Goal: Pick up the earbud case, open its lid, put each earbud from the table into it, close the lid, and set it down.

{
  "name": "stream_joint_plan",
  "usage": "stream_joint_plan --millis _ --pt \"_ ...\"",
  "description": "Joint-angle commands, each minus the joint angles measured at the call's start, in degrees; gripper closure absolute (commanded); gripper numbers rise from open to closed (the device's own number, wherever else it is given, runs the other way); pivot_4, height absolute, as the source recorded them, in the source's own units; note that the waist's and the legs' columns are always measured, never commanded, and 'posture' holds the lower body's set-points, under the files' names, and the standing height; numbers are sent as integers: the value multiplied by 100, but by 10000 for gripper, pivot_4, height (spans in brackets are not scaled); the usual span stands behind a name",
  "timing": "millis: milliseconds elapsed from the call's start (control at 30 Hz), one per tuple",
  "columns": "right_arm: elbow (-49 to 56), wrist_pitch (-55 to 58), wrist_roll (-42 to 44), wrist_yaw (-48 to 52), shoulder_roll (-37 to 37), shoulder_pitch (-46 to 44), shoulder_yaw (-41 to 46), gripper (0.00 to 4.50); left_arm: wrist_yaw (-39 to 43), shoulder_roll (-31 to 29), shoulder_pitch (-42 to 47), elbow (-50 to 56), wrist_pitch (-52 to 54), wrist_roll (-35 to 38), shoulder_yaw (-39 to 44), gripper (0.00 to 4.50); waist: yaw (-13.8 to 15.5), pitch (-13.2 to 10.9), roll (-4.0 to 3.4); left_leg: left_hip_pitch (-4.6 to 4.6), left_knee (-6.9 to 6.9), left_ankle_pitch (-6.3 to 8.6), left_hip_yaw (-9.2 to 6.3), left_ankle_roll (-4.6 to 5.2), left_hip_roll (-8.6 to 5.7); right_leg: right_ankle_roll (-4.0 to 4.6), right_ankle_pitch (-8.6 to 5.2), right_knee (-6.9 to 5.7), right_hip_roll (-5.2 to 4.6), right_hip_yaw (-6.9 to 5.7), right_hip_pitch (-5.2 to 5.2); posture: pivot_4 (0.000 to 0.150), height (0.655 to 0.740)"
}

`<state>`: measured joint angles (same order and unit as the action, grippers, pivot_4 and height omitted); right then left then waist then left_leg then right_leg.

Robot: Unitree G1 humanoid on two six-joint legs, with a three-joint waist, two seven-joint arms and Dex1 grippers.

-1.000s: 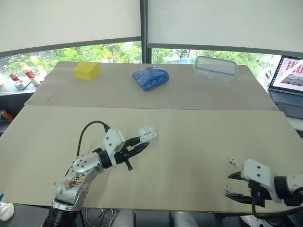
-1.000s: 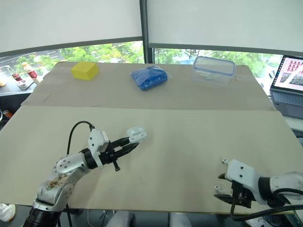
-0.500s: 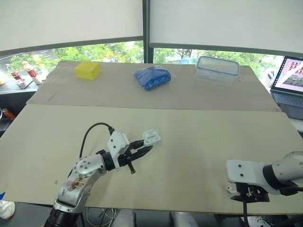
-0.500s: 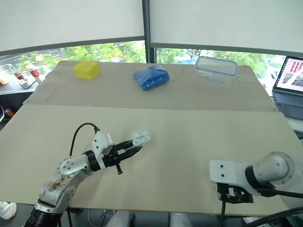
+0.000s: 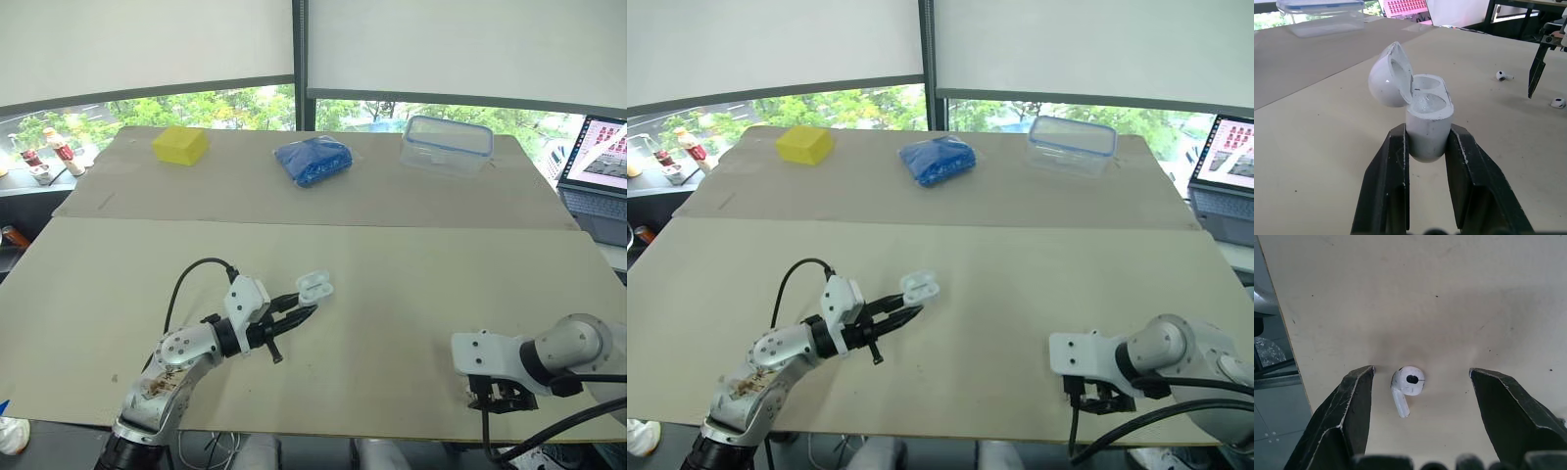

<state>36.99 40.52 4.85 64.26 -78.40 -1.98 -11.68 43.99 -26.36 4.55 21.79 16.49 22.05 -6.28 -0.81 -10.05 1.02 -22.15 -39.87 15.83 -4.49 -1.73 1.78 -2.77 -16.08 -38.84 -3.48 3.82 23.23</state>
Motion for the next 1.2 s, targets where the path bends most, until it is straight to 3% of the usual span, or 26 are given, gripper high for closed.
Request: stream_joint_plan --millis 33,67,100,300,367,567,733,900,1067,1200 --pt "-8 -50 -105 40 89 -64 -116 10576 -10 29 23 182 -129 -9 -3 39616 0 1 2 2 0 0 0 0 0 0 0 0 0 0 -1 1500 6797" --pt "-36 -56 -124 59 103 -57 -137 10576 -4 31 26 173 -138 -12 -7 39616 0 1 2 2 0 0 0 0 1 0 0 0 1 0 -2 1500 6797" --pt "-59 -65 -141 76 112 -52 -154 15753 2 34 30 165 -144 -13 -10 39616 -3 1 2 3 1 0 0 0 1 0 0 0 1 0 -2 1500 6797" --pt "-108 -95 -188 166 165 -83 -213 36640 37 66 51 98 -198 -43 -38 39616 -41 11 22 12 1 0 0 0 6 3 2 0 5 0 -9 1500 6797" --pt "-94 -95 -187 176 184 -106 -186 41578 49 77 61 71 -219 -55 -51 39616 -48 14 27 14 0 0 0 0 8 4 2 0 7 0 -10 1500 6797" --pt "-64 -141 -112 206 109 -20 134 41566 93 94 89 -37 -309 -87 -73 39616 -42 14 27 16 -1 0 0 0 8 4 3 -3 8 0 -10 1500 6797" --pt "97 180 459 248 294 -173 1010 41566 117 174 182 -238 -416 -109 -56 39616 -27 8 14 10 -3 0 3 0 3 1 5 -3 4 3 -6 1500 6797" --pt "366 1441 1837 -361 1695 -1229 1838 41566 -6 452 535 -568 -447 -80 -1 39616 -16 7 19 4 -2 0 1 0 3 2 5 -3 5 2 -5 1500 6797" --pt "686 2960 3217 -2161 4556 -2635 2541 41566 -89 664 980 -843 -398 -68 38 39616 -25 3 23 0 -1 -1 -4 -1 2 4 6 -8 8 1 -1 1500 6797" --pt "677 2730 3256 -3657 6501 -2829 2537 41566 -177 779 1385 -994 -193 -38 54 39616 19 4 17 -13 -1 -1 -12 -1 -1 4 6 -14 5 -8 13 1500 6797"
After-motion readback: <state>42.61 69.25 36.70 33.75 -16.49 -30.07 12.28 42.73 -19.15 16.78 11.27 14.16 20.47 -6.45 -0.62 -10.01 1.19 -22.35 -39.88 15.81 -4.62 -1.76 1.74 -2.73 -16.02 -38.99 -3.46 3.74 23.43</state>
